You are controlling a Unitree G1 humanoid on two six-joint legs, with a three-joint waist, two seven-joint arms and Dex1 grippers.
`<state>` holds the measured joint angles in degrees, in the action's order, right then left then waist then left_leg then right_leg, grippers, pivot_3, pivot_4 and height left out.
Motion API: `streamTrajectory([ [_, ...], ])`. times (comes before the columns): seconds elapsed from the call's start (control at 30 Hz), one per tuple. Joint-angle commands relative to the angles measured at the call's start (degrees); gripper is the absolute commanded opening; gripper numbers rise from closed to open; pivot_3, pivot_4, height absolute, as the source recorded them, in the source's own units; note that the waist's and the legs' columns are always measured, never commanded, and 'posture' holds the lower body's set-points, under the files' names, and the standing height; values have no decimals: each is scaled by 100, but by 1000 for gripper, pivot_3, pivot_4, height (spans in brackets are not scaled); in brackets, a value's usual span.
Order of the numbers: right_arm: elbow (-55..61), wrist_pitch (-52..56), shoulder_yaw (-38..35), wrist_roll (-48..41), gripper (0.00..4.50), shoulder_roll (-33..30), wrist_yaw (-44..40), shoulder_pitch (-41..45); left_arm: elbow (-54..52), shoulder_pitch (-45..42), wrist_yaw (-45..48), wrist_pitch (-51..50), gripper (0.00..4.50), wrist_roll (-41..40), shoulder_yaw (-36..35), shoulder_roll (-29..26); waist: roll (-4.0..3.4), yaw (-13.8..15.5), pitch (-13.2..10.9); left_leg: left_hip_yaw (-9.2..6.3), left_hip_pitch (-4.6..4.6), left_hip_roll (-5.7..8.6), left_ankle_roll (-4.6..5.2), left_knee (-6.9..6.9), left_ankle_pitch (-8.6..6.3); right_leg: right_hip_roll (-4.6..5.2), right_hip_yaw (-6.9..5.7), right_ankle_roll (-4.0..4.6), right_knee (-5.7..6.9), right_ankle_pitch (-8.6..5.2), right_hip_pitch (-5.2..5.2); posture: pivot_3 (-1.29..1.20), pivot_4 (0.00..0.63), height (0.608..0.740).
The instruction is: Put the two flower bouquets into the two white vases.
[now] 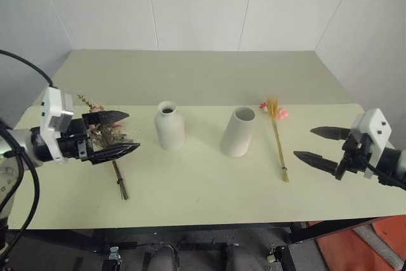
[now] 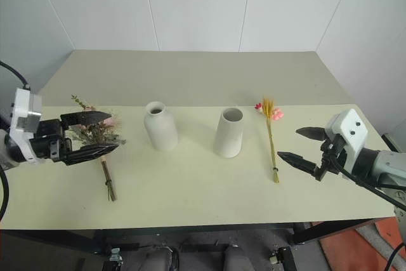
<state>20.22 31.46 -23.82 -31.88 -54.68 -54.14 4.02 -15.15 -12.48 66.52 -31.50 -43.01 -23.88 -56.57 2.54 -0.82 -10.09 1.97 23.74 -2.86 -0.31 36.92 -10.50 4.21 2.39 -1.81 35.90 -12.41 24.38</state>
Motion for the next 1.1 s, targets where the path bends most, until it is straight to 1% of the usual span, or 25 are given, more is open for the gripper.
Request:
streamTrajectory([
  [0.03, 76, -49, -249, -76, 4465, -49, 35, 81, -290, 58, -78, -93, 4500, -168, -281, -88, 0, 2, 0, 0, 0, 0, 0, 0, 0, 1, 0, 0, 0, 0, 0, 0, 150, 740],
  [0.3, 79, 18, -228, -128, 4465, -58, 91, 107, -450, 113, -217, -258, 4500, -251, -377, -96, 0, 8, 0, 0, 0, 0, 0, 0, 0, 1, 0, 0, -1, 0, 0, 0, 150, 740],
  [0.43, 39, 287, -20, -58, 4465, -128, 314, 293, -478, 56, -291, -266, 4500, -293, -346, -70, 0, -1, 0, 0, 1, 0, 0, 0, 0, 1, 0, 0, 0, 0, 0, 0, 150, 740],
  [0.5, 5, 313, 72, -50, 4465, -167, 289, 401, -518, 106, -314, -254, 4500, -307, -346, -45, 0, -5, 0, 0, 1, 0, 0, 0, 0, 1, 0, 1, 0, 0, 0, 0, 150, 740],
  [0.63, -117, 1016, 184, -234, 4465, -294, 517, 776, -534, 107, -335, -253, 4500, -326, -335, -39, 0, -3, 0, 1, 1, 0, 0, 0, 0, 1, 0, 1, 0, 0, 1, 0, 150, 740],
  [0.73, -290, 2538, 539, -475, 4465, -174, 1413, 1851, -464, -57, -316, -197, 4500, -319, -241, -33, 0, -42, 0, 4, -1, 0, 0, 1, 0, 1, 3, 5, 1, 1, 2, 0, 150, 740],
  [0.77, -462, 3176, 689, -521, 4465, -72, 1712, 2340, -433, -163, -316, -172, 4500, -322, -177, -13, 0, -42, 0, 5, 0, 0, 0, 1, 0, 2, 5, 9, 1, 4, 7, 0, 150, 740],
  [0.8, -743, 3797, 837, -460, 4465, 104, 2034, 2853, -398, -270, -305, -146, 4500, -319, -107, 7, 0, -51, 0, 4, 0, -1, 0, 1, 0, 0, 4, 10, 1, 5, 7, 0, 150, 740],
  [0.87, -1101, 4549, 1283, -231, 4465, 256, 2410, 3533, -340, -423, -264, -106, 4500, -294, 0, 31, 0, -54, 0, 4, -1, -1, 0, 1, 0, -2, 5, 14, 0, 8, 7, 0, 150, 740],
  [1.0, -1853, 5049, 2106, 271, 4465, 589, 2822, 4176, -198, -621, -141, -20, 4500, -226, 155, 41, 0, -14, 0, 3, 15, 1, 1, -7, 0, -1, 3, 18, -1, 13, 18, 0, 150, 740],
  [1.1, -2450, 4991, 2690, 662, 4465, 869, 2979, 4464, 3, -778, 18, 78, 4500, -166, 220, -21, 0, -7, 0, 3, 65, 7, 1, -4, 0, 1, 4, 10, 1, 41, 64, 0, 150, 740],
])
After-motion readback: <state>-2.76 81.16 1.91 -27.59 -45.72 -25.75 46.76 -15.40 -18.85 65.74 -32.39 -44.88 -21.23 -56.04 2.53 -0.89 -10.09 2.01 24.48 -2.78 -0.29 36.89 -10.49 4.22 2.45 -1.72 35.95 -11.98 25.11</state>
